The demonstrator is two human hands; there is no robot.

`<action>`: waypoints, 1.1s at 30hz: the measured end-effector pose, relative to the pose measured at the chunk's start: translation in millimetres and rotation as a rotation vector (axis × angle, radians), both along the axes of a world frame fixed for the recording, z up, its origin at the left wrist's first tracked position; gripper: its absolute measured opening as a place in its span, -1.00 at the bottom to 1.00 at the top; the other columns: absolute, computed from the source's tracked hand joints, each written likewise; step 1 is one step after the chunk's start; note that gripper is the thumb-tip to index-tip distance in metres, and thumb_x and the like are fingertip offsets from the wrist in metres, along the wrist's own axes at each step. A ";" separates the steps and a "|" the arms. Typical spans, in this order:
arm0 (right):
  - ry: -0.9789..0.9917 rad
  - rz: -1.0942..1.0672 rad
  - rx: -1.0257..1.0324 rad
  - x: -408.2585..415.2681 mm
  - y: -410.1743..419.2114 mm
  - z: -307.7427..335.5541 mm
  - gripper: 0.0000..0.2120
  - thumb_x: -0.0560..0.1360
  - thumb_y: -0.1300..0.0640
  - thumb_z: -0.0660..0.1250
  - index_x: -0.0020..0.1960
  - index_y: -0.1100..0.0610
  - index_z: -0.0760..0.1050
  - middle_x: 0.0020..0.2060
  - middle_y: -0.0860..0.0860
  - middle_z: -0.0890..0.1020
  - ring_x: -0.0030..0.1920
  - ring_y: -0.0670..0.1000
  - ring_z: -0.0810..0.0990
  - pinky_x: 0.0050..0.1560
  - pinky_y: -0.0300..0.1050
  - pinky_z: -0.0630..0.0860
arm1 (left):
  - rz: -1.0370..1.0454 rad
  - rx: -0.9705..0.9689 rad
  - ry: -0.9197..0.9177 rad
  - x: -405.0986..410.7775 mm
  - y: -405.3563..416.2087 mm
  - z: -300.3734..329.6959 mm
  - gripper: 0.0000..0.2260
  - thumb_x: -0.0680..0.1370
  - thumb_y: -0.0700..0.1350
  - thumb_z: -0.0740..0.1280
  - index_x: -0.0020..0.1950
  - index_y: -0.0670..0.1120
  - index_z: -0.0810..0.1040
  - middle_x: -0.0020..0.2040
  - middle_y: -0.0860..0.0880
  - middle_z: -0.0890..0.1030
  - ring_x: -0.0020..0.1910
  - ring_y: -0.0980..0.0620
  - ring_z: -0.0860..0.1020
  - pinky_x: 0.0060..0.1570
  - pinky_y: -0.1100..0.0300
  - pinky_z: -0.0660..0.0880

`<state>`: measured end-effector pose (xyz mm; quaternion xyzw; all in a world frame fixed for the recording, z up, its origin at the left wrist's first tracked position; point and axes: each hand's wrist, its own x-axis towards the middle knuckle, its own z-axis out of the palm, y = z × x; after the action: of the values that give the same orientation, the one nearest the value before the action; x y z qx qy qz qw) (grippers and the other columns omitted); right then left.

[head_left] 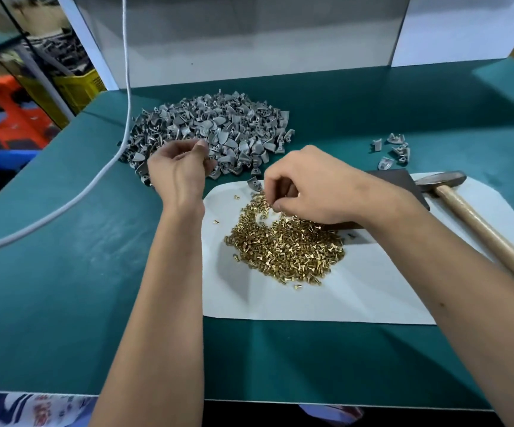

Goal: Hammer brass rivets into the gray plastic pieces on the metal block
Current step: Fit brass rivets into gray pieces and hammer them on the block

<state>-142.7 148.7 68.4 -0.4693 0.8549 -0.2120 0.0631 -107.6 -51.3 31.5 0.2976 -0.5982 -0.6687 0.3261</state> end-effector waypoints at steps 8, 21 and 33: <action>-0.177 -0.230 -0.415 -15.9 59.0 -1.3 -0.84 0.48 0.33 0.49 -0.14 0.08 0.66 -0.30 -0.01 0.71 -0.31 -0.09 0.69 -0.22 -0.21 0.63 | -0.367 -0.006 0.165 -14.0 70.7 10.4 -0.87 0.54 -0.40 0.42 0.01 -0.22 0.69 -0.08 -0.17 0.73 -0.13 -0.05 0.72 -0.06 0.17 0.65; 0.018 -0.425 -0.590 -29.0 95.5 -33.0 -0.81 0.50 0.30 0.44 0.00 0.06 0.74 -0.13 -0.06 0.73 -0.07 -0.09 0.70 0.07 -0.11 0.61 | -0.427 -0.347 0.150 -41.1 134.4 -19.9 -0.85 0.47 -0.28 0.52 -0.11 -0.03 0.74 -0.15 0.03 0.75 -0.10 0.08 0.72 0.07 0.01 0.67; 0.047 -0.568 -0.755 -20.3 93.7 -29.6 -0.68 0.42 0.22 0.53 0.02 0.11 0.42 -0.25 -0.08 0.71 -0.22 -0.04 0.70 -0.10 -0.06 0.66 | -0.526 -0.325 0.135 -35.2 143.4 -14.7 -0.80 0.45 -0.35 0.52 -0.14 -0.04 0.73 -0.16 -0.02 0.75 -0.12 0.05 0.73 0.05 0.13 0.65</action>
<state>-163.0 242.4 38.8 -0.2115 0.8137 -0.5064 -0.1917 -142.8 92.0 16.9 0.0316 -0.7307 -0.6440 0.2244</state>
